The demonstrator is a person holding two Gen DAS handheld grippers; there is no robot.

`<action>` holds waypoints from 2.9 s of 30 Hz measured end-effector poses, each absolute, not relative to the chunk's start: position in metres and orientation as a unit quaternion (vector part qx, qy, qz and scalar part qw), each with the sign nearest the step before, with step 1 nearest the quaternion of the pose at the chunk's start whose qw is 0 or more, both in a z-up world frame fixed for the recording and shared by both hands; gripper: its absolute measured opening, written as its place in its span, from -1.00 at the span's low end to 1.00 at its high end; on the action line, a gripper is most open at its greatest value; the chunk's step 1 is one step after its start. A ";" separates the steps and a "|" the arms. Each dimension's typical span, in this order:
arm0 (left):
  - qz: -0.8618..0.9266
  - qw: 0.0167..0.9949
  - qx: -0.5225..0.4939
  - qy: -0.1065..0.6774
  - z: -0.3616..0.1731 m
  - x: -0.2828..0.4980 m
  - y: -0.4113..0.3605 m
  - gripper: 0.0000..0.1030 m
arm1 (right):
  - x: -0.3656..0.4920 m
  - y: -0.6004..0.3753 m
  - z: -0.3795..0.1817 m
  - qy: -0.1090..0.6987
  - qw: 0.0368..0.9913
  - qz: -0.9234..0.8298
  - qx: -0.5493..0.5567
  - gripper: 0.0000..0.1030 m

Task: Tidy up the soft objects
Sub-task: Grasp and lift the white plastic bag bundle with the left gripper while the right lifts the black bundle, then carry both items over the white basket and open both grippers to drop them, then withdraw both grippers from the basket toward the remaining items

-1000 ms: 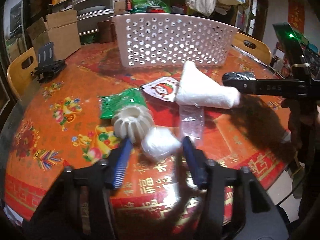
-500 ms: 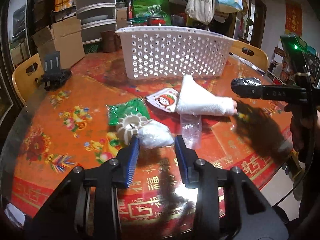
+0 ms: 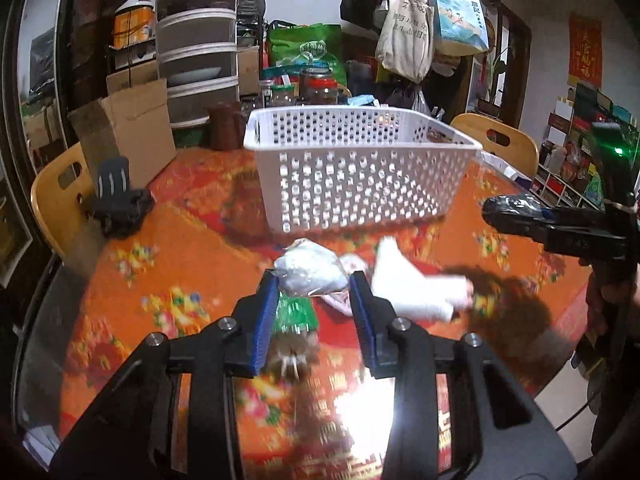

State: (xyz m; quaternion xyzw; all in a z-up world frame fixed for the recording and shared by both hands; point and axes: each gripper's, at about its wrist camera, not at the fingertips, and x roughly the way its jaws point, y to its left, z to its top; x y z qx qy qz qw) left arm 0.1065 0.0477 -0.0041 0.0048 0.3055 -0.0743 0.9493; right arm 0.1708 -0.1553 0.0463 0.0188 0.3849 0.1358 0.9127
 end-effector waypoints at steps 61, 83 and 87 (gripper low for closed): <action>-0.051 0.910 0.009 0.412 0.054 0.370 0.006 0.89 | 0.356 -0.136 0.090 0.417 0.902 0.090 -0.060 0.74; -0.040 0.931 0.015 0.364 0.108 0.270 0.035 1.00 | 0.285 -0.168 0.127 0.391 0.915 0.093 -0.034 1.00; -0.032 0.936 0.020 0.350 0.102 0.229 0.048 1.00 | 0.252 -0.170 0.121 0.381 0.918 0.103 -0.030 1.00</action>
